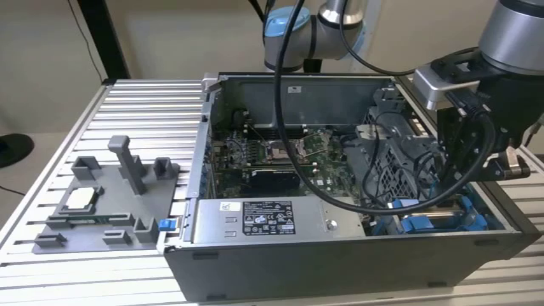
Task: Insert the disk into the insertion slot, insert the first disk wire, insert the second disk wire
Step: 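Insert the second disk wire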
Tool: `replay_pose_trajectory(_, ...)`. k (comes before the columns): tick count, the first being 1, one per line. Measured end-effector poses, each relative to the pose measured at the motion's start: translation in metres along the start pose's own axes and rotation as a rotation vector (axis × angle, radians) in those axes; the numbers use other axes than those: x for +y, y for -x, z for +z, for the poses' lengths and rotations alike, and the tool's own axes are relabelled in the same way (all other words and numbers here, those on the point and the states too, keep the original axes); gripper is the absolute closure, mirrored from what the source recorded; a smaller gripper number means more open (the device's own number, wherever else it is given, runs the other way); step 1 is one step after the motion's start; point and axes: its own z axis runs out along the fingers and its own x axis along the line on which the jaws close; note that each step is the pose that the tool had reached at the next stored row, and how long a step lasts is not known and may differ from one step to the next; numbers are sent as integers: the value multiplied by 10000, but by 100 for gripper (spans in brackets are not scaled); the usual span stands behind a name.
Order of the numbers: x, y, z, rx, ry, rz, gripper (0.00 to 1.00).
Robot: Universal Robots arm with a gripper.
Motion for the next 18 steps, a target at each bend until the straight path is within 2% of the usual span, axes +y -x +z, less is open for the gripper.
replay_pose_trajectory(3, 1, -1, 7, 90, 138, -8, 100)
replay_pose_trajectory(5, 4, -3, 16, 126, 180, -4, 100)
replay_pose_trajectory(18, 21, -6, 148, 256, 266, 193, 100)
